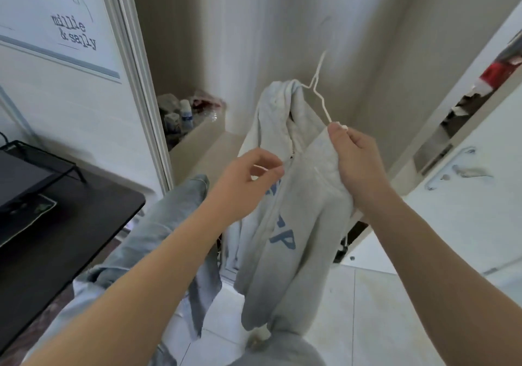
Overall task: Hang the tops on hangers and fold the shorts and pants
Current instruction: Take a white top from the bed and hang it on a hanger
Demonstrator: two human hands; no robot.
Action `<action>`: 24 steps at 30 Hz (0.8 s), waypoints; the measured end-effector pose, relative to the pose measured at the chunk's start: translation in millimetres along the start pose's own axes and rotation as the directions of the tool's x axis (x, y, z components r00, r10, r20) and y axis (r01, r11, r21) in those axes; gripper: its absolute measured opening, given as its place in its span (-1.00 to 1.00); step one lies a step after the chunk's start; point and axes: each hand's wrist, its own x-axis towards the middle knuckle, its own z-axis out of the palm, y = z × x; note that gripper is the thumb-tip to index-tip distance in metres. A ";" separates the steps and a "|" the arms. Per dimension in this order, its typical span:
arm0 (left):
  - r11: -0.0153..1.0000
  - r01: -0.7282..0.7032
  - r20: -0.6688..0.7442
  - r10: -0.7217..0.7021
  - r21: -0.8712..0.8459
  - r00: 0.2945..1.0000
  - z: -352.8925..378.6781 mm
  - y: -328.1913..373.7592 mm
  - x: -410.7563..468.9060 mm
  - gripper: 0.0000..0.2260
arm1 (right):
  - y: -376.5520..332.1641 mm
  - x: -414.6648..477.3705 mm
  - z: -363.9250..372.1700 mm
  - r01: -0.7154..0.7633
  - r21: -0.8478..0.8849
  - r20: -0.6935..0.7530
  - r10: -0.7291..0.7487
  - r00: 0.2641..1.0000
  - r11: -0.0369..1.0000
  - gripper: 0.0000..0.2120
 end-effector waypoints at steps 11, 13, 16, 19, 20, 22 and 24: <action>0.988 -0.061 0.115 0.045 0.139 0.992 -21.1 42.8 75.5 -0.57 | -99.1 122.1 51.8 0.132 0.119 0.004 -0.134 0.991 0.984 -0.71; 0.981 -0.080 0.070 0.068 0.179 0.995 -21.9 49.5 98.3 -0.49 | -120.5 150.5 56.5 0.170 0.194 0.003 -0.174 0.985 0.966 -0.78; 0.939 -0.110 -0.029 0.127 0.326 0.992 -23.3 61.5 140.0 -0.43 | -156.4 193.3 62.3 0.255 0.296 -0.006 -0.265 0.964 0.921 -0.81; 0.890 -0.135 -0.127 0.210 0.436 0.969 -30.0 76.5 187.7 -0.55 | -200.0 238.1 68.2 0.319 0.381 -0.046 -0.327 0.944 0.868 -0.84; 0.864 -0.157 -0.147 0.255 0.478 0.956 -34.1 81.7 204.4 -0.62 | -214.8 253.8 69.2 0.340 0.386 -0.061 -0.344 0.937 0.858 -0.84; 0.816 -0.189 -0.170 0.329 0.546 0.929 -47.1 93.9 237.4 -0.74 | -242.7 284.2 71.4 0.379 0.390 -0.090 -0.375 0.923 0.839 -0.85; 0.794 -0.192 -0.203 0.367 0.577 0.908 -65.9 110.4 270.4 -0.86 | -269.4 313.1 74.7 0.409 0.409 -0.115 -0.399 0.910 0.816 -0.82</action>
